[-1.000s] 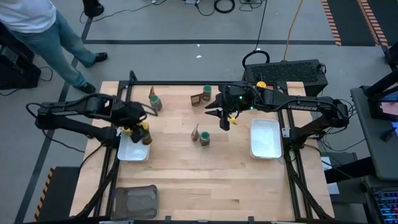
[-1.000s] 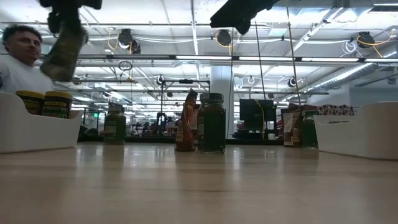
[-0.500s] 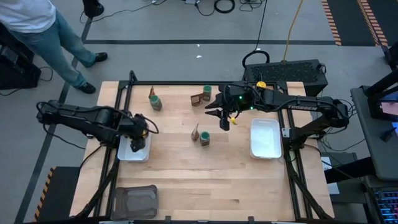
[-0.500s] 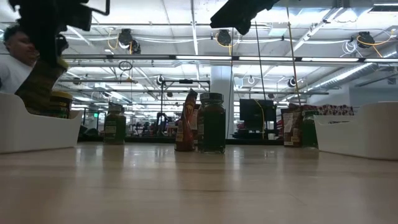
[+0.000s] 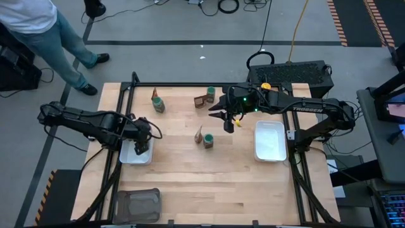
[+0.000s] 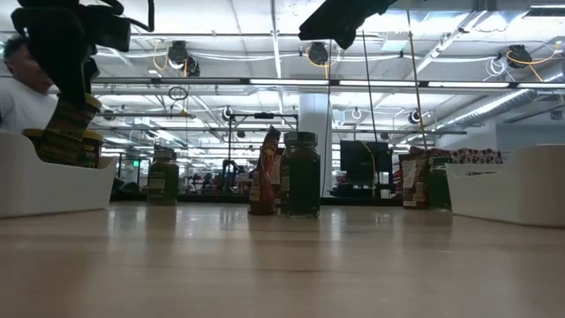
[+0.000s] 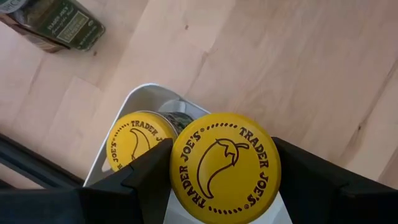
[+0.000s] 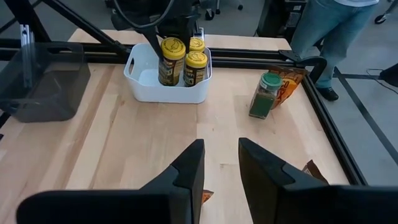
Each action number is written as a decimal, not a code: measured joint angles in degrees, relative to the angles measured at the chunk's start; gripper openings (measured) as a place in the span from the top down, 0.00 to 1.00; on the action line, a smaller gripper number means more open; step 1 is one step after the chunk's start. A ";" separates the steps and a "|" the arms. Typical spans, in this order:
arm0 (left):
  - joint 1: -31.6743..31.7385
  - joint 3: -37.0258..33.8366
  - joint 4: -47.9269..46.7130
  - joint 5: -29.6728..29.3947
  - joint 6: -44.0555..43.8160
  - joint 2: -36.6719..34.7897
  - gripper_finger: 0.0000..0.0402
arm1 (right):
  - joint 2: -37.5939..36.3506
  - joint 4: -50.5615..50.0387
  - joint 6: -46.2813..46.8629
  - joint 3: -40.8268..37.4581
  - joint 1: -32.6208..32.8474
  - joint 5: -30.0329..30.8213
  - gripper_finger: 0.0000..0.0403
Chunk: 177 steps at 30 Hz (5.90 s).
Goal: Sort spices by type
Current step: Put the left yellow seasoning bottle into the left white bin, then put the yellow seasoning bottle into the left white bin
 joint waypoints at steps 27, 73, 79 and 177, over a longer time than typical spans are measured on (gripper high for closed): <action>0.01 -4.90 3.52 -2.78 4.19 0.00 0.38 | 0.00 -1.18 -0.11 0.00 0.00 0.00 0.80; 0.15 5.44 1.68 0.64 9.02 0.02 0.32 | 0.00 -1.86 -0.35 0.00 -0.23 0.17 0.80; 0.17 8.09 9.81 -2.86 8.73 0.00 0.32 | 0.00 -1.90 1.60 0.00 -2.63 0.35 0.80; 32.11 1.31 49.40 18.47 28.51 0.77 0.32 | 15.39 -41.78 21.41 -1.29 -48.85 14.36 0.41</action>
